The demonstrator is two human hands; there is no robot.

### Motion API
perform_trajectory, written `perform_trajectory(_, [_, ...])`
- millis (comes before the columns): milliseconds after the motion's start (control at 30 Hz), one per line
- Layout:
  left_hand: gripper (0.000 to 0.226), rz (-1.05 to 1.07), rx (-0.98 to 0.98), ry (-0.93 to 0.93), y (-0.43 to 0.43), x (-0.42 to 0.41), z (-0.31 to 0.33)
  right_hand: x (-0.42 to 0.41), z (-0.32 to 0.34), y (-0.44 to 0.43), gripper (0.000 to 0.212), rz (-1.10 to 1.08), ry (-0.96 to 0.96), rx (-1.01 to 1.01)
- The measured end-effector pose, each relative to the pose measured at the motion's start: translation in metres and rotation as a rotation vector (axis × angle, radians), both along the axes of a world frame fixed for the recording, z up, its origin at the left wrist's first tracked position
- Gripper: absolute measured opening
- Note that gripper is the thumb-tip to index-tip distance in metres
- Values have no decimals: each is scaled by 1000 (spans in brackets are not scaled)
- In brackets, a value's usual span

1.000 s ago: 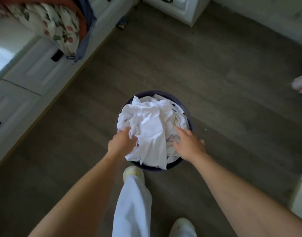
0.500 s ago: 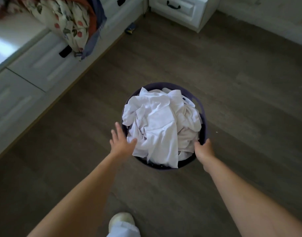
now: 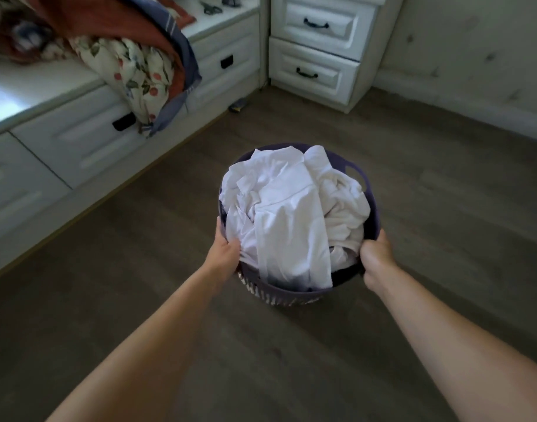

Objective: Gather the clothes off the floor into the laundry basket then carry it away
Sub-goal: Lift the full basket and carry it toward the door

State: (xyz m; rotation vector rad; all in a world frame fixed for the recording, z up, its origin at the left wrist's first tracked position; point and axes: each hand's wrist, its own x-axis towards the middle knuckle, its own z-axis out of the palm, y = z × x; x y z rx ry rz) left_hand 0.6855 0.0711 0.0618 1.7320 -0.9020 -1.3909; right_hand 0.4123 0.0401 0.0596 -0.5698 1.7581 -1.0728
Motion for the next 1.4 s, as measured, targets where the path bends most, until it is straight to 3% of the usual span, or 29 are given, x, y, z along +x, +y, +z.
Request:
perform_trajectory(100, [65,19,-57,-60,-14,13,-25,2,-6,2,52,-22,-59,-75])
perform_trajectory(267, [70,-14,-171,-133,5,-5,-10,11,-1,9,54,-1,-68,-208])
perform_trajectory(433, [83,-9,-287,-42,23,-6,-18,7,-3,32,54,1,-78,-244])
perform_trajectory(633, [75,-11,-323,15,10,-3,-20,4,2,51,63,77,-153,-402])
perform_trajectory(733, [69,58,-328,79,9,-9,-17,2,-3,55,46,148,-167,-483])
perform_trajectory(800, [51,108,-335,162,13,-12,-15,0,-9,54,37,130,-223,-438])
perform_trajectory(900, [47,164,-271,278,19,-7,-30,-9,-27,55,53,82,-327,-257])
perform_trajectory(967, [45,213,-199,290,19,-7,-41,-10,-38,56,50,100,-297,-188])
perform_trajectory(1167, [58,247,-135,282,22,-15,-47,2,-42,58,35,107,-350,-179])
perform_trajectory(1267, [40,212,-152,285,26,-9,-46,1,-45,57,33,104,-338,-177])
perform_trajectory(1400, [38,174,-161,304,27,1,-50,-4,-53,58,30,46,-352,-168])
